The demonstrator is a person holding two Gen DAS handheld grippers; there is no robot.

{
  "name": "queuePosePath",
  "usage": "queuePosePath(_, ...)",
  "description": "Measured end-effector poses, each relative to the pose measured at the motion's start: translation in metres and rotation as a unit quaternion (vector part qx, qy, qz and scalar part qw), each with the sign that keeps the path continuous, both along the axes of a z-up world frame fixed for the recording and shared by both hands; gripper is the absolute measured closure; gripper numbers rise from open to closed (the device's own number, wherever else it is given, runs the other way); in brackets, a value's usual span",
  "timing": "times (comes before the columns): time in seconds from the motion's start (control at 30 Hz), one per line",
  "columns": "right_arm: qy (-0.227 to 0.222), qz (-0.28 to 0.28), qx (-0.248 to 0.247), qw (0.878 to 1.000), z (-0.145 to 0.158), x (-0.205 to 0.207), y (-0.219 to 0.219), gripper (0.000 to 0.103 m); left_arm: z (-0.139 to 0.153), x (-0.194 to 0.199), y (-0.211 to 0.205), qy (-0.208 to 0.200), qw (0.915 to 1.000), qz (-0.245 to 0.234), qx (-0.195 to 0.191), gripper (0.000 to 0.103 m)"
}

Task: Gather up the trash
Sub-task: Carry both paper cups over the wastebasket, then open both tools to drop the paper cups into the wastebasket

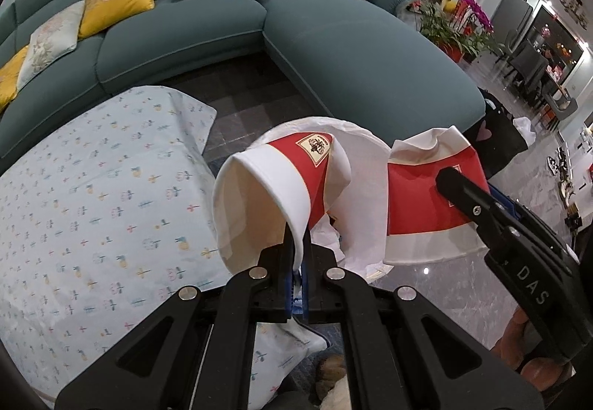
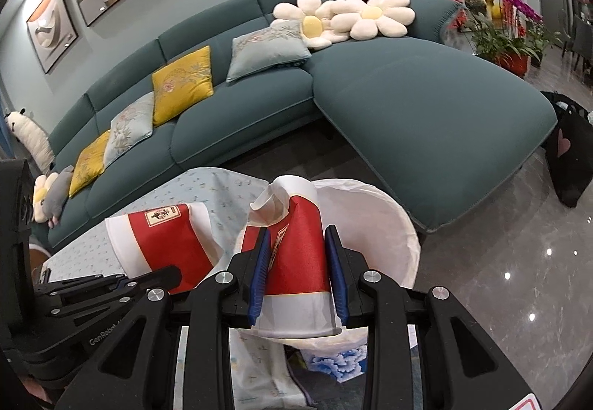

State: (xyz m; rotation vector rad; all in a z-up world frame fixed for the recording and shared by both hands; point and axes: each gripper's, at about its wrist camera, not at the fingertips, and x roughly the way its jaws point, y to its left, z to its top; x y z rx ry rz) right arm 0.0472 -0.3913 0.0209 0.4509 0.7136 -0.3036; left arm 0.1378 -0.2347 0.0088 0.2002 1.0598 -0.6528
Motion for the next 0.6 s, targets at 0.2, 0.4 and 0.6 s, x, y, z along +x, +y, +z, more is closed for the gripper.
queuePosePath(0.2, 0.010, -0.008, -0.005, 1.000, -0.010, 0.010, -0.016, 0.073, -0.010, 0.005, -0.018, 0.009, 0.9999, -0.009, -0.004, 0.099)
queuePosePath(0.4, 0.013, -0.016, -0.024, 1.000, -0.009, 0.019, -0.019, 0.069, -0.018, 0.012, -0.025, 0.016, 0.9999, 0.003, -0.001, 0.081)
queuePosePath(0.6, 0.013, -0.017, -0.024, 0.999, -0.009, 0.024, -0.017, 0.061, -0.016, 0.014, -0.019, 0.009, 0.9999, 0.014, -0.002, 0.065)
